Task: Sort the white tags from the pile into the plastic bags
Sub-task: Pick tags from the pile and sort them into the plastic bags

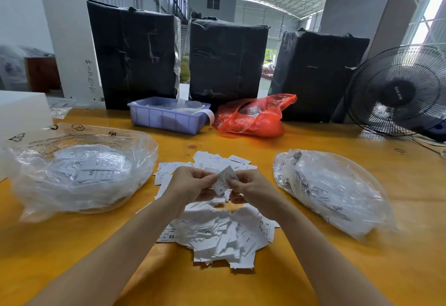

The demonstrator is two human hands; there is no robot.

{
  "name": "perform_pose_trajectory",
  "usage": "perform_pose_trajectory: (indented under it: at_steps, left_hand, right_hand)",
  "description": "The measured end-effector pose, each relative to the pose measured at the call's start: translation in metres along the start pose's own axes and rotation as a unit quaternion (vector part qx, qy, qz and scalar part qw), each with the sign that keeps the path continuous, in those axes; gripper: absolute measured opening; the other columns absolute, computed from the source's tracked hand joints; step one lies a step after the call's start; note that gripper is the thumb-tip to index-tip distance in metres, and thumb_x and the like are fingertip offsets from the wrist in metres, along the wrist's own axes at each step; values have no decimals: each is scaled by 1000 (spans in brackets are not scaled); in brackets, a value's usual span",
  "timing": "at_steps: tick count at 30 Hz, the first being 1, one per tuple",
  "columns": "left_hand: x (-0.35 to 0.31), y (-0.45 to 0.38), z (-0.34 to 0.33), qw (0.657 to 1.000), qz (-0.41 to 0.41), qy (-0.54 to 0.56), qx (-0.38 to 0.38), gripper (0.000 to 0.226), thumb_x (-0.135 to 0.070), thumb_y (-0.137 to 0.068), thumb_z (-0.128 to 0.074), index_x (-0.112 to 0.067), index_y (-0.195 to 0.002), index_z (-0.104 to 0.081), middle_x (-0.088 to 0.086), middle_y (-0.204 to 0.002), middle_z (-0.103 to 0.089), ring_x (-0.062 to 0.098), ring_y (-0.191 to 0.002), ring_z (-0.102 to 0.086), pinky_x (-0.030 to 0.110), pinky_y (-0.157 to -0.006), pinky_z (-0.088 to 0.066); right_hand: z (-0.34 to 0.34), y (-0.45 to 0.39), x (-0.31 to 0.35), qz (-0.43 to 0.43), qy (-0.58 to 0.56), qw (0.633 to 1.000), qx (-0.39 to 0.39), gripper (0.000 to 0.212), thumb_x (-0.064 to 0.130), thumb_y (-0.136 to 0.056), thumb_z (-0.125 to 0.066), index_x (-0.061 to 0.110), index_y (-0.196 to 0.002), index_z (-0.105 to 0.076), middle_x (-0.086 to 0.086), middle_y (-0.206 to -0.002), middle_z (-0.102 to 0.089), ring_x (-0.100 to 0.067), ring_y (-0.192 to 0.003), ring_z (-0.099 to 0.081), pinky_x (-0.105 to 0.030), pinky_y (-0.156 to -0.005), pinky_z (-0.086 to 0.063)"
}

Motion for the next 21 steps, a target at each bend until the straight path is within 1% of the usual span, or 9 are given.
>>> perform_pose_trajectory:
  at_steps: [1,3,5,8,11,15,17,19,21]
  left_hand:
    - [1,0,1,1000,5,8,-2,8,-8,-86,-66,-9,-79,-70,8,-69,-73,15,-58,-70,20,-51,-55]
    - [3,0,1,1000,14,21,-2,8,-8,-86,-65,-9,-80,-71,9,-71,-74,16,-60,-71,20,-50,-54]
    - [4,-1,1,999,19,28,-3,8,-9,-87,-65,-8,-82,-71,10,-74,-74,19,-64,-72,21,-51,-55]
    - [6,-2,4,999,19,30,-18,9,-12,-87,-65,-6,-84,-70,14,-79,-73,20,-67,-72,23,-54,-57]
    - [7,-3,6,999,16,23,-36,9,-13,-86,-66,-5,-84,-70,14,-78,-72,18,-65,-70,24,-54,-57]
    - [7,-4,10,998,12,14,-53,12,-17,-86,-68,-6,-88,-70,12,-80,-69,19,-73,-67,25,-54,-55]
    - [7,-4,12,998,13,22,-60,10,-18,-86,-68,-8,-87,-70,11,-79,-69,19,-74,-67,24,-53,-53]
    - [7,-3,13,997,15,30,-69,9,-19,-85,-69,-9,-86,-70,11,-80,-69,19,-73,-67,24,-53,-52]
    - [7,-3,14,996,16,48,-76,10,-18,-85,-69,-9,-86,-70,11,-81,-70,20,-72,-67,24,-53,-53]
  right_hand:
    - [3,0,3,13,0,1000,-19,21,5,-94,-54,2,-114,-60,-5,-79,-58,-9,-62,-54,-25,-65,-50]
    - [14,1,5,36,-23,996,-81,32,3,-89,-62,9,-119,-57,-10,-82,-61,-13,-62,-57,-27,-66,-53]
    - [21,2,8,59,-34,991,-113,31,2,-87,-63,9,-118,-60,-9,-75,-63,-12,-56,-58,-28,-63,-54]
    - [17,1,9,73,-5,991,-109,26,0,-88,-61,5,-114,-65,-4,-66,-64,-12,-53,-57,-31,-63,-52]
    - [11,1,11,81,-5,992,-97,23,-1,-86,-64,3,-108,-68,-5,-67,-65,-13,-53,-55,-27,-59,-50]
    - [11,2,14,98,-38,990,-92,8,6,-84,-68,11,-87,-74,-6,-73,-69,-15,-61,-57,-23,-59,-50]
    - [10,2,15,99,-31,991,-89,5,10,-84,-70,9,-85,-75,-1,-70,-68,-11,-58,-58,-20,-57,-49]
    - [6,3,16,103,-8,992,-78,10,12,-82,-72,3,-86,-74,2,-67,-67,-6,-53,-58,-17,-54,-45]
    - [2,5,18,108,4,992,-69,15,13,-80,-74,1,-90,-73,1,-69,-66,-4,-53,-58,-16,-53,-44]
Point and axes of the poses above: each hand's wrist, its own y-axis away from the middle knuckle, its own z-axis out of the back of the hand, x = y × z, the point moved 9 cm from there along -y, towards the middle knuckle
